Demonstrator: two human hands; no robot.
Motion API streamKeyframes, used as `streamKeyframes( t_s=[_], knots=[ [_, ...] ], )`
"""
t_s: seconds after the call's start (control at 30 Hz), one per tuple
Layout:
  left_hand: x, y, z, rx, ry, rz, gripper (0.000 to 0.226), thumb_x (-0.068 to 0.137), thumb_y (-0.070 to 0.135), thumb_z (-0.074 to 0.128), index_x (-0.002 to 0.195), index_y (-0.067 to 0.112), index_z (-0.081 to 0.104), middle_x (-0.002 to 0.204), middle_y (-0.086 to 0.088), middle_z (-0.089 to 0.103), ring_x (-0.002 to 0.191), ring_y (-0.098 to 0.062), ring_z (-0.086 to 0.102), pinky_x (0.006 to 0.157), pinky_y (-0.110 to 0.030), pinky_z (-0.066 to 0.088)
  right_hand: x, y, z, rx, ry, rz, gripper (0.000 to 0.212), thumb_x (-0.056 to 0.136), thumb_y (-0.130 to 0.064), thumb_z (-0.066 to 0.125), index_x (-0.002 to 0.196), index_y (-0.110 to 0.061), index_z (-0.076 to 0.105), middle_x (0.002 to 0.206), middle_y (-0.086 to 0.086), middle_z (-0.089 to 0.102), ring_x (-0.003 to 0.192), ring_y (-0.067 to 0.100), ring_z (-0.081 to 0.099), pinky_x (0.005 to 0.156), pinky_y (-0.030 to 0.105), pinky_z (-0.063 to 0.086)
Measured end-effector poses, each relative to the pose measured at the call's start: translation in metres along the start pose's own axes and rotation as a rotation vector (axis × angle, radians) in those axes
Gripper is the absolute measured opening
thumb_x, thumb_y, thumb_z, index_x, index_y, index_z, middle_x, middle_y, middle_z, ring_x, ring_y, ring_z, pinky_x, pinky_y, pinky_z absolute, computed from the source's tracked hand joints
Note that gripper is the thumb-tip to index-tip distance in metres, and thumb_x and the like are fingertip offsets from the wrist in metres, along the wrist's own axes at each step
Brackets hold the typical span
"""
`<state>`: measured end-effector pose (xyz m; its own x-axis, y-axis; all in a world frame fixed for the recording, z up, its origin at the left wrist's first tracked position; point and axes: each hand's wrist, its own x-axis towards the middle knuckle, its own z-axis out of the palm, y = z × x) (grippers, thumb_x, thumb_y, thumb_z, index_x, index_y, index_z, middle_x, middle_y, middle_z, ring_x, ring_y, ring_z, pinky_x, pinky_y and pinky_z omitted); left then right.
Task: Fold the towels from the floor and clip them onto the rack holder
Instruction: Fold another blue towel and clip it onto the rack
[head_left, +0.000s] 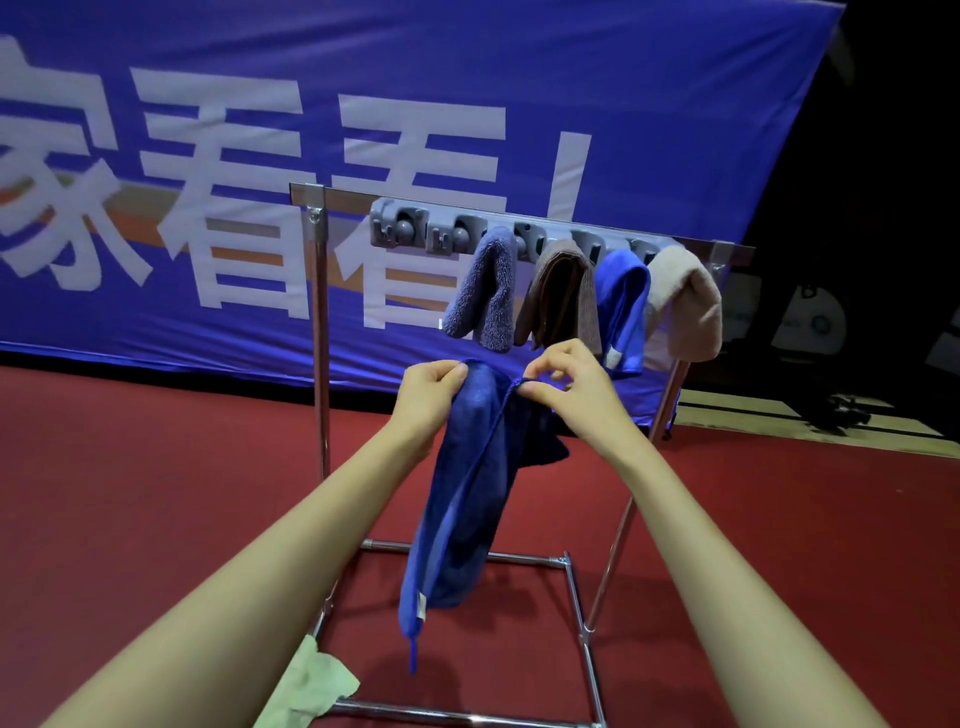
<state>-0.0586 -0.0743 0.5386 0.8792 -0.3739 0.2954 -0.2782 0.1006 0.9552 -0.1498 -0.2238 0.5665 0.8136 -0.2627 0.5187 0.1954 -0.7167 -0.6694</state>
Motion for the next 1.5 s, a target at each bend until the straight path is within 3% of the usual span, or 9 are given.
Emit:
streamKeyframes(
  t_s=[0.07, 0.17, 0.47, 0.6, 0.83, 1.13, 1.3, 1.4, 1.5],
  knots=[
    [0.0, 0.004, 0.006, 0.014, -0.007, -0.001, 0.023, 0.091, 0.007, 0.053, 0.072, -0.003, 0.059, 0.07, -0.009, 0.053, 0.069, -0.018, 0.046, 0.064, -0.032, 0.04, 0.003, -0.002, 0.002, -0.023, -0.028, -0.024, 0.019, 0.077, -0.015, 0.072, 0.072, -0.028, 0.06, 0.086, -0.009, 0.056, 0.086, 0.006, 0.047, 0.078, 0.019, 0.036],
    [-0.002, 0.007, 0.014, -0.036, 0.038, -0.037, 0.014, 0.086, 0.012, 0.064, 0.073, 0.019, 0.063, 0.074, -0.003, 0.064, 0.073, -0.018, 0.059, 0.075, -0.034, 0.049, 0.006, -0.006, 0.007, 0.06, -0.075, -0.011, 0.02, 0.078, -0.015, 0.071, 0.07, -0.028, 0.058, 0.073, -0.005, 0.062, 0.071, 0.005, 0.051, 0.073, 0.025, 0.04],
    [-0.009, 0.01, 0.016, -0.18, -0.054, -0.058, 0.009, 0.088, 0.008, 0.061, 0.083, 0.013, 0.066, 0.067, 0.006, 0.065, 0.055, 0.002, 0.059, 0.054, -0.015, 0.048, 0.009, 0.0, 0.014, 0.074, -0.058, 0.048, 0.008, 0.08, -0.015, 0.069, 0.078, -0.02, 0.063, 0.067, -0.004, 0.058, 0.063, 0.006, 0.048, 0.064, 0.02, 0.038],
    [-0.014, 0.006, 0.017, -0.193, -0.098, -0.069, 0.013, 0.09, 0.006, 0.055, 0.083, 0.012, 0.064, 0.074, -0.001, 0.063, 0.056, -0.001, 0.059, 0.059, -0.016, 0.05, 0.008, 0.001, 0.017, 0.056, -0.032, 0.086, 0.02, 0.079, -0.015, 0.07, 0.069, -0.029, 0.059, 0.058, -0.009, 0.05, 0.055, 0.003, 0.043, 0.056, 0.017, 0.034],
    [-0.02, 0.004, 0.022, -0.225, -0.085, -0.032, 0.015, 0.091, 0.014, 0.056, 0.099, 0.003, 0.063, 0.076, -0.004, 0.064, 0.065, -0.006, 0.061, 0.066, -0.019, 0.05, 0.011, 0.0, 0.021, 0.136, 0.027, 0.135, 0.024, 0.077, -0.014, 0.071, 0.064, -0.025, 0.054, 0.056, -0.006, 0.05, 0.057, 0.008, 0.045, 0.06, 0.024, 0.037],
    [-0.012, 0.019, 0.022, -0.127, 0.025, 0.098, 0.013, 0.089, 0.01, 0.059, 0.098, 0.001, 0.062, 0.079, -0.009, 0.067, 0.076, -0.015, 0.061, 0.073, -0.025, 0.049, 0.014, -0.008, 0.01, 0.232, -0.022, 0.037, 0.022, 0.077, -0.009, 0.073, 0.071, -0.023, 0.058, 0.067, -0.006, 0.057, 0.061, -0.003, 0.049, 0.064, 0.012, 0.04],
    [-0.004, 0.028, 0.015, -0.144, 0.124, 0.096, 0.008, 0.094, 0.013, 0.051, 0.097, 0.012, 0.058, 0.079, 0.001, 0.064, 0.072, -0.007, 0.058, 0.068, -0.017, 0.048, 0.001, 0.008, 0.003, 0.096, -0.084, 0.07, 0.015, 0.076, -0.01, 0.074, 0.08, -0.017, 0.062, 0.083, 0.001, 0.067, 0.079, 0.009, 0.059, 0.079, 0.026, 0.047],
    [0.001, 0.028, 0.011, -0.14, 0.143, 0.074, 0.012, 0.096, 0.015, 0.045, 0.099, 0.01, 0.056, 0.084, -0.005, 0.061, 0.078, -0.016, 0.056, 0.075, -0.03, 0.046, -0.01, 0.019, -0.005, 0.006, -0.122, 0.099, 0.012, 0.078, -0.014, 0.071, 0.072, -0.02, 0.062, 0.07, -0.007, 0.064, 0.068, 0.003, 0.054, 0.069, 0.027, 0.045],
    [0.003, 0.025, 0.008, -0.134, 0.157, 0.068, 0.012, 0.098, 0.015, 0.041, 0.098, 0.012, 0.053, 0.087, -0.007, 0.056, 0.083, -0.018, 0.051, 0.077, -0.032, 0.042, -0.015, 0.028, -0.013, -0.085, -0.128, 0.114, 0.009, 0.08, -0.02, 0.069, 0.072, -0.021, 0.065, 0.072, -0.004, 0.066, 0.071, 0.006, 0.055, 0.072, 0.029, 0.044]
  ],
)
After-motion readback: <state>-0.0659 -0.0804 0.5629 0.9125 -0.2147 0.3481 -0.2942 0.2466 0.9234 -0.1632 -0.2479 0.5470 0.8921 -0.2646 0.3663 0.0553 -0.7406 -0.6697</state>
